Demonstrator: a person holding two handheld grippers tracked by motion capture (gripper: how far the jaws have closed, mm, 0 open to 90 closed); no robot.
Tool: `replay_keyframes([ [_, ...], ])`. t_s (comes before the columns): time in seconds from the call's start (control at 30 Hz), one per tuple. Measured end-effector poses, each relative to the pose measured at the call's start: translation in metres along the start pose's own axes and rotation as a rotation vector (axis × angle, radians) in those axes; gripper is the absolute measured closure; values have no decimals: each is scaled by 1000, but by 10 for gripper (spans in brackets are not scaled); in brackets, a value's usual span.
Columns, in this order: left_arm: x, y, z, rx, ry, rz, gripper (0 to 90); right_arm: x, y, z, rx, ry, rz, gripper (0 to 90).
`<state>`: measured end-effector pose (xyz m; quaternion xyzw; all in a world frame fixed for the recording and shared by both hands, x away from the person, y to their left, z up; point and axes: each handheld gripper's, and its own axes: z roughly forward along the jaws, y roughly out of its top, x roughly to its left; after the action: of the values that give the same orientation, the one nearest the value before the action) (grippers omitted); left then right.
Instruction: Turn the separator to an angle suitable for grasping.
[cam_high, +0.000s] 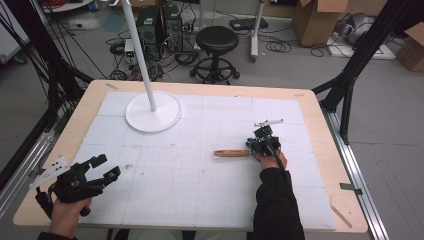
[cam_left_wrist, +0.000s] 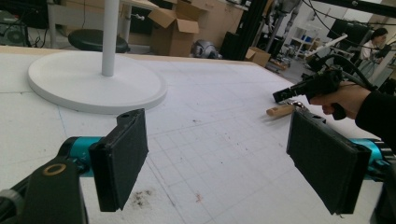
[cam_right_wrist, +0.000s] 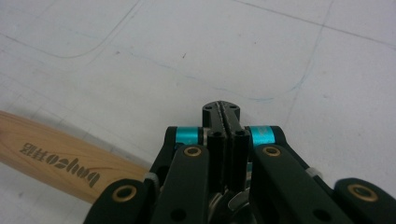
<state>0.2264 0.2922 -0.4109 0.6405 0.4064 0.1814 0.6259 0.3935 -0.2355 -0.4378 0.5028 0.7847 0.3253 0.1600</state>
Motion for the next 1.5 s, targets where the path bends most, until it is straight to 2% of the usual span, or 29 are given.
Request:
replay_keyframes([
  [0.1,0,0,0,9,4,-1,213,1,-4,-7,32,34,-6,891],
  [0.17,-1,0,0,16,8,0,217,3,-9,-11,32,45,-13,891],
  [0.27,-2,1,1,18,8,7,217,3,-15,-16,27,47,-18,891],
  [0.43,-2,1,1,20,9,9,217,4,-25,-25,29,45,10,891],
  [0.6,-2,1,1,18,11,1,217,12,-29,-31,46,20,-18,890],
  [0.77,-2,1,1,21,9,5,217,4,-36,-35,8,10,36,890],
  [0.8,-2,1,1,22,10,5,218,-1,-36,-36,-6,8,66,890],
  [0.93,-1,0,2,25,11,0,217,-6,-35,-36,-26,8,94,890],
  [1.03,-1,0,2,25,11,0,218,-7,-35,-34,-28,-6,116,890],
  [1.07,-1,1,1,23,10,1,217,-5,-35,-31,-10,-4,124,890],
  [1.13,-1,1,1,23,10,1,218,-4,-35,-31,-13,-2,114,890],
  [1.23,-1,1,1,24,8,-2,218,12,-37,-31,-2,25,72,890],
  [1.37,-2,1,1,23,8,-1,218,20,-40,-32,-15,32,44,890],
  [1.43,-2,1,1,23,7,1,218,23,-40,-32,-13,50,39,890],
  [1.5,-2,1,2,23,8,-2,218,29,-39,-30,-13,69,13,890],
])
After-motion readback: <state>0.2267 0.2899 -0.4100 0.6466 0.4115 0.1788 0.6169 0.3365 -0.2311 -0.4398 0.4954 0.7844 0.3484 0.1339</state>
